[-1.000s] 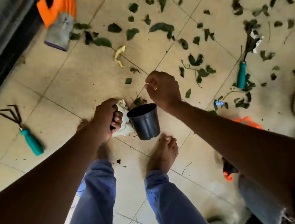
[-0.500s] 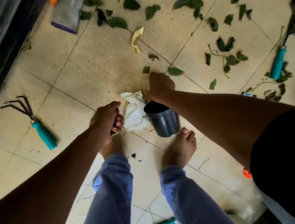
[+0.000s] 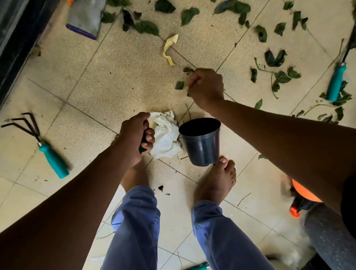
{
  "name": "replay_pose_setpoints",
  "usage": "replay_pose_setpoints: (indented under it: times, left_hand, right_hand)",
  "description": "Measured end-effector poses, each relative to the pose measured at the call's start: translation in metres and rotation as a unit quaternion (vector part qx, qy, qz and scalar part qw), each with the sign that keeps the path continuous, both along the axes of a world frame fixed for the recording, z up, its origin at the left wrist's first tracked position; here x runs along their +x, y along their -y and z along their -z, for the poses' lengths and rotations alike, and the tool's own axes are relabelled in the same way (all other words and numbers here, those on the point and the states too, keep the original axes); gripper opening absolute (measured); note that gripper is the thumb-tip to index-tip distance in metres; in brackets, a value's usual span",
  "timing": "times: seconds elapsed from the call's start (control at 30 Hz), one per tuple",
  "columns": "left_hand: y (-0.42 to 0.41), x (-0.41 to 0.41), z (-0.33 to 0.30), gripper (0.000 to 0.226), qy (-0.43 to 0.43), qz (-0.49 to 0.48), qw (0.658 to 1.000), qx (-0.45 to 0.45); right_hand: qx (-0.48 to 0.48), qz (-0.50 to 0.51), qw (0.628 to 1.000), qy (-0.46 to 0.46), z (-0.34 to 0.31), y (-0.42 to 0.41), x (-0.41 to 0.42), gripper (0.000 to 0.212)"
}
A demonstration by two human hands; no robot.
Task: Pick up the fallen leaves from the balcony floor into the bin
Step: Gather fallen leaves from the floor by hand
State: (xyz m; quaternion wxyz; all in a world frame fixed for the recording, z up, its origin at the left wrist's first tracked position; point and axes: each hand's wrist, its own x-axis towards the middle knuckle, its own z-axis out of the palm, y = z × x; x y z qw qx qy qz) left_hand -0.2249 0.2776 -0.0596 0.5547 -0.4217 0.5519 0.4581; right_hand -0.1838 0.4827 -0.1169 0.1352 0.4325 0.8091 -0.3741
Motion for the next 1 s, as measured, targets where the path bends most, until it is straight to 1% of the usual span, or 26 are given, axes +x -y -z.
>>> replay_pose_setpoints:
  times: [0.03,0.07,0.13,0.2,0.27,0.33,0.4,0.5,0.57,0.6,0.63,0.67,0.7,0.73,0.77,0.8,0.87,0.9,0.93,0.97,1.0]
  left_hand:
    - [-0.002,-0.001,-0.002,0.047,0.002,-0.014,1.0,0.004]
    - [-0.005,-0.001,-0.003,0.047,-0.001,-0.028,1.0,0.009]
    - [-0.012,0.0,-0.005,0.045,-0.005,-0.048,0.999,0.018]
    - [-0.021,0.002,-0.009,0.045,-0.003,-0.079,0.996,0.028]
    - [-0.031,0.005,-0.012,0.041,-0.011,-0.121,0.991,0.048]
    - [-0.041,0.007,-0.018,0.036,-0.029,-0.121,0.989,0.075]
    - [-0.047,0.011,-0.02,0.043,-0.037,-0.109,0.99,0.085]
    - [-0.045,0.021,-0.019,0.037,-0.027,-0.112,0.991,0.069]
    - [-0.037,0.027,-0.014,0.032,-0.014,-0.121,0.99,0.068]
    - [-0.033,0.03,-0.01,0.03,-0.015,-0.109,0.992,0.064]
    - [-0.03,0.031,-0.007,0.03,-0.018,-0.093,0.994,0.06]
    - [-0.027,0.034,-0.003,0.03,-0.021,-0.074,0.995,0.057]
    - [-0.025,0.035,-0.001,0.029,-0.02,-0.058,0.997,0.055]
    - [-0.025,0.037,0.0,0.029,-0.018,-0.046,0.997,0.054]
    - [-0.026,0.039,0.001,0.029,-0.017,-0.032,0.998,0.049]
    - [-0.027,0.041,0.002,0.033,-0.019,-0.015,0.999,0.035]
    - [-0.029,0.043,0.005,0.04,-0.019,0.018,1.0,-0.005]
    - [-0.028,0.044,0.007,0.042,-0.019,0.037,0.999,-0.022]
    - [-0.027,0.046,0.009,0.042,-0.017,0.054,0.998,-0.036]
    - [-0.026,0.047,0.012,0.042,-0.017,0.07,0.996,-0.046]
    - [-0.025,0.048,0.012,0.042,-0.019,0.086,0.995,-0.051]
  right_hand:
    - [-0.015,0.019,0.999,-0.025,-0.008,-0.005,-0.005,0.027]
    - [-0.052,0.038,0.997,-0.047,-0.019,-0.008,-0.008,0.024]
    - [-0.173,0.059,0.979,-0.092,-0.046,-0.008,-0.012,0.019]
    - [-0.253,0.025,0.958,-0.132,-0.073,0.003,-0.009,0.019]
    - [-0.272,-0.029,0.95,-0.148,-0.091,0.022,0.001,0.019]
    - [-0.246,-0.083,0.951,-0.165,-0.095,0.04,0.013,0.017]
    - [-0.176,-0.128,0.959,-0.18,-0.087,0.051,0.024,0.015]
    - [-0.072,-0.188,0.964,-0.171,-0.077,0.066,0.034,0.011]
    - [-0.051,-0.216,0.962,-0.158,-0.077,0.073,0.041,0.013]
    - [-0.067,-0.224,0.961,-0.15,-0.078,0.073,0.044,0.014]
    - [-0.11,-0.219,0.959,-0.139,-0.079,0.07,0.047,0.014]
    - [-0.173,-0.195,0.957,-0.126,-0.081,0.066,0.05,0.013]
    - [-0.236,-0.159,0.951,-0.12,-0.081,0.06,0.054,0.012]
    - [-0.275,-0.121,0.945,-0.125,-0.081,0.055,0.059,0.012]
    - [-0.275,-0.091,0.948,-0.135,-0.079,0.05,0.065,0.012]
    - [-0.241,-0.074,0.957,-0.145,-0.078,0.046,0.071,0.013]
    - [-0.104,-0.083,0.977,-0.167,-0.07,0.032,0.082,0.012]
    - [-0.041,-0.108,0.981,-0.156,-0.066,0.023,0.086,0.014]
    - [0.001,-0.149,0.983,-0.105,-0.062,0.012,0.09,0.025]
    - [0.004,-0.198,0.98,-0.012,-0.055,0.001,0.095,0.042]
    - [-0.025,-0.235,0.968,0.089,-0.05,-0.007,0.099,0.059]
